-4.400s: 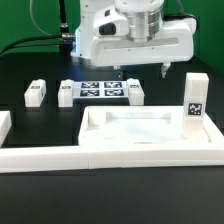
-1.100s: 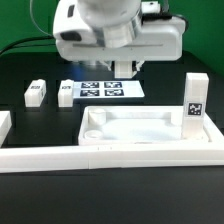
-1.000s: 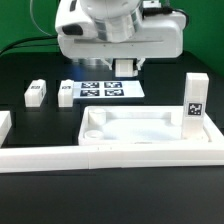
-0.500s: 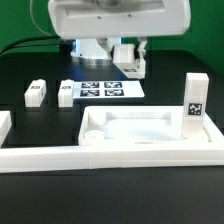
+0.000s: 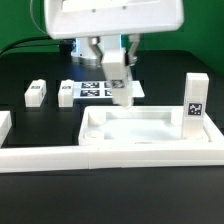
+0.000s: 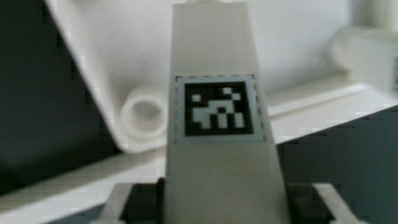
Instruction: Assemble desk
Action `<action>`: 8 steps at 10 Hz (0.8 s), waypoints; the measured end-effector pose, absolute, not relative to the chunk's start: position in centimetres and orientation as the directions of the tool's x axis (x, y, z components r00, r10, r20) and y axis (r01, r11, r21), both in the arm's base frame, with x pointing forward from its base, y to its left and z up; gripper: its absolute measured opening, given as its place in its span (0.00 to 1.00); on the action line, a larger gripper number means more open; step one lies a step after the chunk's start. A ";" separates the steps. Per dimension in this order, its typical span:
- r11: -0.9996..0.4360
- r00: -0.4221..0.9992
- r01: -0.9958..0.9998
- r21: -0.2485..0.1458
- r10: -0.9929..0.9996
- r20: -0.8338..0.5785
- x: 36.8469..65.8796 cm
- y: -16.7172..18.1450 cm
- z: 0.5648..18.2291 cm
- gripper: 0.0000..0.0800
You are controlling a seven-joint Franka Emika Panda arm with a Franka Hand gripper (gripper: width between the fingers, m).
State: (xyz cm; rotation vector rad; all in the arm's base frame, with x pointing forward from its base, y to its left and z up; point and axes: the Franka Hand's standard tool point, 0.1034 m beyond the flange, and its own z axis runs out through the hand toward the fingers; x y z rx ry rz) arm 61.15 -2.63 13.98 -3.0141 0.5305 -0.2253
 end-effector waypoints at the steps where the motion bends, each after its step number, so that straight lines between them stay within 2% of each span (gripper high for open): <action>1: -0.947 0.935 -0.307 -0.090 -0.318 0.159 61.4 -3.8 14.9 0.36; 2: -0.955 0.924 -0.284 -0.088 -0.297 0.242 62.9 -4.9 16.8 0.36; 3: -0.963 0.879 -0.261 -0.068 -0.266 0.396 64.3 -5.3 18.0 0.36; 4: -0.962 0.857 -0.264 -0.065 -0.265 0.443 63.6 -5.0 17.2 0.36; 6: -0.964 0.809 -0.261 -0.050 -0.247 0.533 63.7 -5.2 17.1 0.36; 8: -0.965 0.800 -0.259 -0.043 -0.239 0.551 63.5 -5.3 16.8 0.36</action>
Offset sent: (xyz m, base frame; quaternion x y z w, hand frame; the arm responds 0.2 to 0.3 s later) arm 0.0000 0.0000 0.0000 0.0000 0.1938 0.0000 0.9810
